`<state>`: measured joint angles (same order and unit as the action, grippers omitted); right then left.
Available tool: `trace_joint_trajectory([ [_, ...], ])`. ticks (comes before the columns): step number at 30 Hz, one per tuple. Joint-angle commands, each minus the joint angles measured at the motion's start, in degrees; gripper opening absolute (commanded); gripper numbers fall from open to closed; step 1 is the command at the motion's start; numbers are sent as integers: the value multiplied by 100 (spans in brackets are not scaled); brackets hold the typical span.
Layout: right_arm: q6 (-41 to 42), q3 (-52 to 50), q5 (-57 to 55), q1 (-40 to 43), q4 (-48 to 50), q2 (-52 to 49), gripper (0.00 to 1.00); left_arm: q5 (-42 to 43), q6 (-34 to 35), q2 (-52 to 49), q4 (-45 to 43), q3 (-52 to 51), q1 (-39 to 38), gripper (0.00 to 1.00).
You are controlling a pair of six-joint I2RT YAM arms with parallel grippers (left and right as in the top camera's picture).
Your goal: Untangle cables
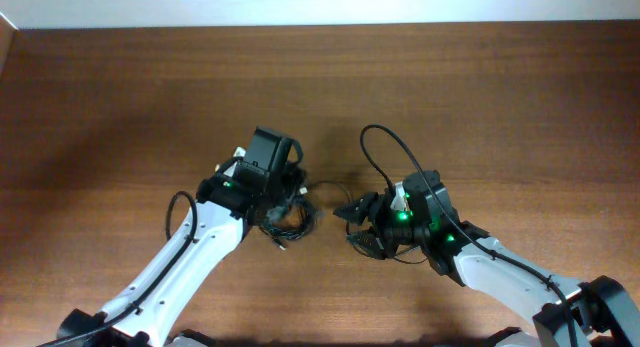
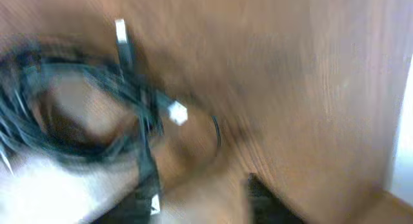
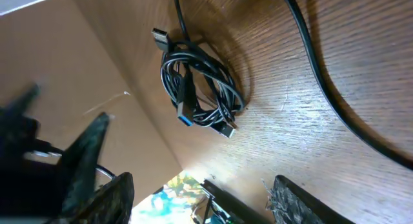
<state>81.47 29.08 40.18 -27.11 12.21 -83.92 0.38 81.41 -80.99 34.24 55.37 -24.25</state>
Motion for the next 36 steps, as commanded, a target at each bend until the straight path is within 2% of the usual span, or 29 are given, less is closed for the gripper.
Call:
trace_joint_trajectory([
  [1, -688, -13, -50, -37, -2, -35, 69, -1172, -2382, 98, 24, 83, 157, 92],
  [2, -855, -13, -109, -37, -4, -35, 69, -1172, -2695, 109, 122, 83, 229, 96],
  [4, -1121, -13, -227, -37, -9, -35, 70, -1182, -3248, 109, 378, 83, 343, 92],
  [5, -1119, -13, -273, -37, -9, -35, 70, -1180, -3941, 107, 446, 81, 365, 79],
  [6, -1119, -13, -326, -37, -9, -35, 71, -1178, -5021, 92, 398, 76, 356, 82],
  [9, -1119, -13, -402, -37, -9, -35, 72, -1003, -6502, 48, 400, 74, 352, 82],
  [10, -1119, -13, -428, -37, -9, -35, 73, -726, -7182, 20, 404, 70, 352, 82],
  [11, -1119, -13, -468, -37, -9, -35, 73, -376, -7838, -22, 424, 63, 352, 79],
  [12, -1121, -13, -470, -37, -9, -35, 73, -256, -8192, -63, 426, 55, 354, 73],
  [13, -1121, -13, -470, -37, -11, -35, 73, -308, -8369, -127, 407, 31, 354, 56],
  [14, -1121, -13, -470, -37, -63, -35, 73, -334, -8389, -208, 400, -13, 361, 44],
  [16, -1121, -13, -501, -37, -264, -35, 73, -315, -8387, -367, 402, -96, 380, 38],
  [18, -1119, -13, -573, -37, -470, -35, 73, -308, -8382, -581, 442, -173, 380, 50],
  [20, -1121, -13, -647, -37, -608, -35, 73, -310, -8384, -787, 435, -203, 380, 75],
  [21, -1121, -13, -647, -37, -616, -35, 73, -313, -8384, -951, 363, -203, 380, 94],
  [23, -1119, -13, -645, -37, -603, -35, 73, -313, -8384, -1196, 173, -203, 380, 93],
  [24, -1119, -13, -645, -37, -605, -35, 73, -313, -8384, -1290, 103, -203, 380, 88],
  [27, -1121, -13, -643, -37, -605, -35, 73, -308, -8369, -1565, -39, -203, 380, 60],
  [28, -1121, -13, -645, -37, -605, -35, 73, -297, -8358, -1620, -35, -203, 380, 44],
  [29, -1123, -13, -660, -37, -605, -37, 73, -278, -8356, -1641, -28, -203, 380, 16],
  [30, -1128, -13, -691, -37, -608, -35, 73, -247, -8314, -1641, -15, -203, 380, 1],
  [33, -1303, -13, -789, -37, -612, -37, 73, -249, -7709, -1639, -39, -186, 380, 0],
  [36, -1381, -13, -787, -37, -608, -35, 73, -245, -6745, -1582, -28, -98, 380, 0],
])
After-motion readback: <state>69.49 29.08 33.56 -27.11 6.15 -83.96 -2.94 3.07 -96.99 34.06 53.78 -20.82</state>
